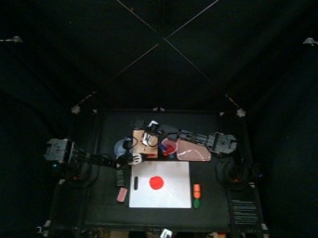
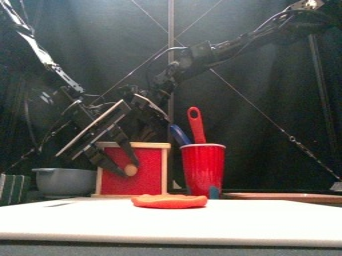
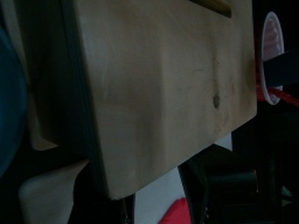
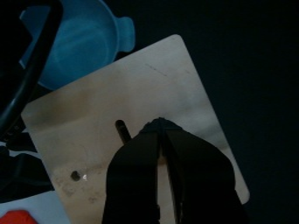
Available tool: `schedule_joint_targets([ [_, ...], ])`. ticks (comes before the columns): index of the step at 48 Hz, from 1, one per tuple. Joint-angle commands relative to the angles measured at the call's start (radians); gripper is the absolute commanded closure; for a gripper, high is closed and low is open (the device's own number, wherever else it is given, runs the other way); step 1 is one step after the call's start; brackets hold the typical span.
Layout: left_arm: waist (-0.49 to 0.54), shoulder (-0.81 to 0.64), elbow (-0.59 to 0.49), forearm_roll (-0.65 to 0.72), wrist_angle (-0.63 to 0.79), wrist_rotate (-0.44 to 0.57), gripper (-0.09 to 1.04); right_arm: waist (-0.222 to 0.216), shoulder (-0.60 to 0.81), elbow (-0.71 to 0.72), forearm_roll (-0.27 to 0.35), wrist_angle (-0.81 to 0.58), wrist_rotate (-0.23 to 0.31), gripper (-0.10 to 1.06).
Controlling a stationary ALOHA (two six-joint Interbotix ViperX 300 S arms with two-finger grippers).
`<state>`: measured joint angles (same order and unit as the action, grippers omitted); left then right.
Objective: Get the cutter from the drawer then cut the dough then place the extra dough in the bowl
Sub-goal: Open the drawer
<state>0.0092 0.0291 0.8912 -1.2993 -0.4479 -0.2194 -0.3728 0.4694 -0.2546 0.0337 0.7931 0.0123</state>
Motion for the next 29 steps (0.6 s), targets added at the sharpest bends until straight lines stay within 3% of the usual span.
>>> schedule_joint_targets([
  [1,-0.020,-0.002,-0.005,-0.032,0.003,-0.002,0.30,-0.003,-0.012,0.008,0.000,0.014,0.000,0.94],
  [29,-0.193,-0.002,-0.006,-0.198,-0.020,-0.002,0.30,-0.002,-0.012,0.012,0.002,0.015,0.000,0.94],
])
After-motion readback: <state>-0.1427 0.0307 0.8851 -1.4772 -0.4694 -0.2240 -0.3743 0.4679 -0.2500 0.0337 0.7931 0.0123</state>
